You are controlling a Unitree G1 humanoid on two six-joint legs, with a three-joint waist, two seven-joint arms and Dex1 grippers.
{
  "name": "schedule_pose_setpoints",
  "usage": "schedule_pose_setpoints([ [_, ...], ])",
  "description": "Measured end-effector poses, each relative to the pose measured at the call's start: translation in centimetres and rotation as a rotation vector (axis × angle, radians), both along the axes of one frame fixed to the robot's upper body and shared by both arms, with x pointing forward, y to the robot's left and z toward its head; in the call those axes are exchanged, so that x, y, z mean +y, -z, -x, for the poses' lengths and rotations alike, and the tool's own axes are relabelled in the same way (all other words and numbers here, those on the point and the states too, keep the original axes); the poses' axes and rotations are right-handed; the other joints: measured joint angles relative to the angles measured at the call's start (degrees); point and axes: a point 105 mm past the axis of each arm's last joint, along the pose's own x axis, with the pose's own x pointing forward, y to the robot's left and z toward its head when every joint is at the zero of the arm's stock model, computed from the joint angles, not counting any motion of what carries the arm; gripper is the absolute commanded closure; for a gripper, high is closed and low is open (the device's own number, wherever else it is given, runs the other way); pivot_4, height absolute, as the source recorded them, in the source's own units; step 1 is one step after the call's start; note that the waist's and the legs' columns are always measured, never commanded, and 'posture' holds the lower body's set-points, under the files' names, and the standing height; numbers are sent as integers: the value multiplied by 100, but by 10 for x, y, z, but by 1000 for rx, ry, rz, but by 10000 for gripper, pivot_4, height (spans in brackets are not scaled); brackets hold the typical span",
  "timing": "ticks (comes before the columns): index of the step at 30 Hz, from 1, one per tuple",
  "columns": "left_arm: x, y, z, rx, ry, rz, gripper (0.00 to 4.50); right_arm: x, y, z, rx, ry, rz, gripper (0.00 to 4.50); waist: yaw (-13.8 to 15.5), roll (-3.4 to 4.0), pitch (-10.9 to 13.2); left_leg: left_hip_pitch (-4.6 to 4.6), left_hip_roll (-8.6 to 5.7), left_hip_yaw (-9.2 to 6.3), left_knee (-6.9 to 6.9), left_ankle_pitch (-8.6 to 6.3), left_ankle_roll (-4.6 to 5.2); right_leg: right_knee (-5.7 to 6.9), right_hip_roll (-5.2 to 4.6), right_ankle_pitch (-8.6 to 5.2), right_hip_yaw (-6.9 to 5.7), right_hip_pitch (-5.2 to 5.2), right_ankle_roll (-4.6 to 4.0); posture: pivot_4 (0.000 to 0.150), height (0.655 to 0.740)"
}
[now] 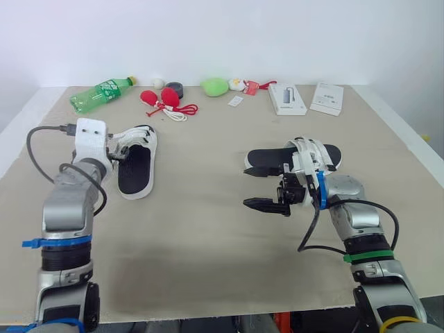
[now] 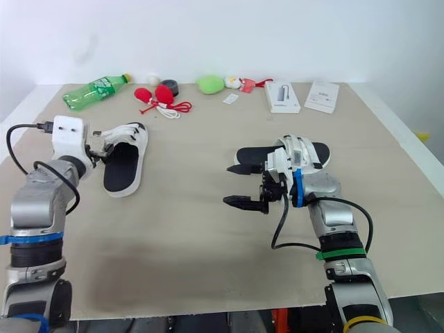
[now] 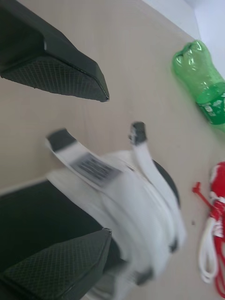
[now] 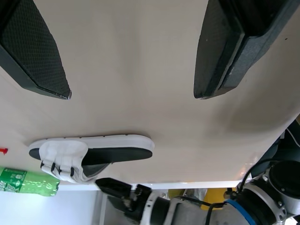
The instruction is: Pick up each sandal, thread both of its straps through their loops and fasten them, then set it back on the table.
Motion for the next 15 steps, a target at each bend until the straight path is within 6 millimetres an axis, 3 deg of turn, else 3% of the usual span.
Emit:
schedule_pose_setpoints([
  [5,7,0,7,11,38,-55,518,0,1,-1,3,2,0,0,0,0,0,0,0,0,0,0,0,0,0,0,0,-1,-1,1500,7400],
  [7,0,-4,9,-12,103,-61,518,-1,1,-1,5,4,1,0,2,0,0,-1,0,1,0,0,0,-1,-1,-1,0,-1,-3,1500,7400],
  [9,-23,-13,16,-66,279,-45,518,0,1,-1,5,3,1,0,22,0,0,-2,0,1,-1,0,-1,-2,-2,-3,0,-1,-3,1500,7400],
  [11,-71,-12,53,-121,686,37,518,-2,2,1,-13,-18,16,0,14,0,0,0,6,16,-8,-3,-3,-7,-7,-16,3,-4,-26,1500,7400],
  [13,-89,-11,69,-125,838,86,518,-3,2,2,-19,-34,22,0,16,0,0,2,9,15,-9,-2,-2,-4,-2,-19,2,-4,-33,1500,7400],
  [15,-95,-2,92,-46,993,43,518,-8,8,3,-5,-45,44,0,6,0,0,11,21,18,-8,-2,-2,-4,8,-20,5,-2,-48,1500,7400],
])
